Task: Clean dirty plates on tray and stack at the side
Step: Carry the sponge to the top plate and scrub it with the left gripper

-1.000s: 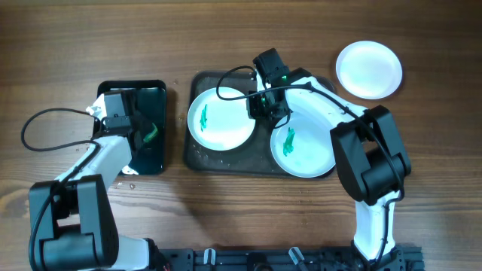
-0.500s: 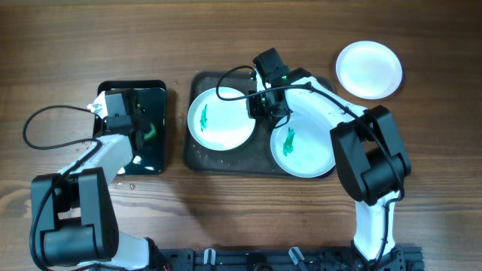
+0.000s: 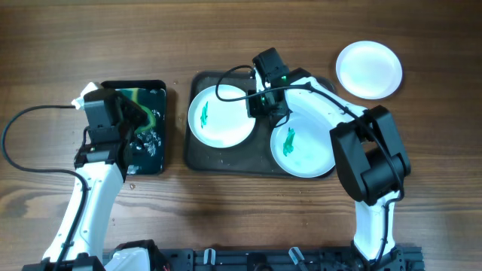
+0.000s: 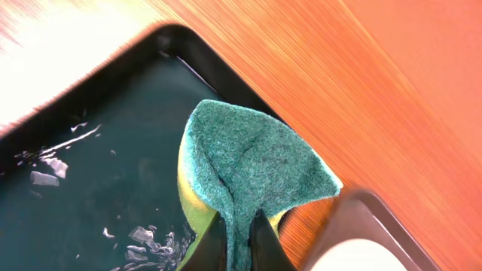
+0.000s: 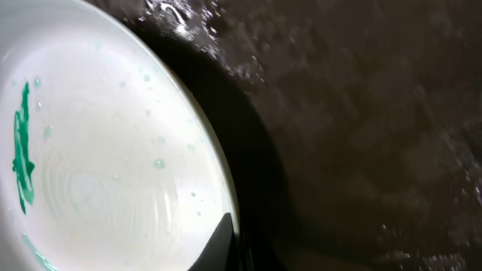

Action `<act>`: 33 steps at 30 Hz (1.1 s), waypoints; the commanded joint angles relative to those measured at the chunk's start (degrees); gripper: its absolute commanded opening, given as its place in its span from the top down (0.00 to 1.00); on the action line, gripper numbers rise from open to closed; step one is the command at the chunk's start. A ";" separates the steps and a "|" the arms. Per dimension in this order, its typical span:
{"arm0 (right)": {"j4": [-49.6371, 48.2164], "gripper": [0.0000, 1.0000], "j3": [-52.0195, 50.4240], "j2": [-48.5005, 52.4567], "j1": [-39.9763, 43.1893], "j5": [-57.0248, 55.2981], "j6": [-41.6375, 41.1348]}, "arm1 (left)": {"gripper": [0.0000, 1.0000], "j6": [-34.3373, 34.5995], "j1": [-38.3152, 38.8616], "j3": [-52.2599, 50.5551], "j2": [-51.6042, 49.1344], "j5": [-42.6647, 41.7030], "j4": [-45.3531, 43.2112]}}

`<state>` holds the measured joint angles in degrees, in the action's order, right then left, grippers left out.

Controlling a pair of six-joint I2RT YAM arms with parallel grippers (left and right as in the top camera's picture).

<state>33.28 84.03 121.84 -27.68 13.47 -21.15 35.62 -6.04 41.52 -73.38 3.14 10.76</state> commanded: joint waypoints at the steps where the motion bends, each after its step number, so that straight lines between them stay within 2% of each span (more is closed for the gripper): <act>1: -1.29 0.96 0.31 1.51 -1.36 2.01 5.11 | 0.96 -0.92 1.36 0.15 0.52 -16.52 -0.04; 3: -1.29 0.96 0.31 1.51 -2.08 1.99 6.21 | 0.96 -0.92 3.87 0.15 0.46 -21.73 -0.02; 5: -1.29 0.96 0.31 1.51 -2.64 1.97 7.15 | 0.96 -0.92 7.23 0.15 0.26 -22.40 0.00; 10: -0.94 0.95 0.31 1.49 -3.06 3.21 7.58 | 0.96 -0.85 18.60 0.15 -3.41 -17.20 -2.16; 15: 0.68 0.88 0.33 0.87 -2.99 1.97 5.16 | 0.96 -0.61 23.93 0.15 -9.33 -15.47 -7.96; 22: 5.90 0.91 0.33 -5.22 -2.99 -8.37 2.73 | 0.96 -0.44 24.55 0.15 -12.98 -12.39 -9.99; 27: 6.27 0.91 0.33 -5.97 -3.02 -6.34 3.21 | 0.96 -0.39 24.59 0.15 -14.10 -12.20 -11.30; 33: 5.11 0.89 0.04 -5.35 -3.02 -5.60 2.93 | 0.96 2.80 24.59 0.15 -16.76 -9.44 -13.86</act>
<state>38.98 84.03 116.99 -30.50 7.44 -17.72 36.91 18.37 41.52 -88.16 -8.14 -1.67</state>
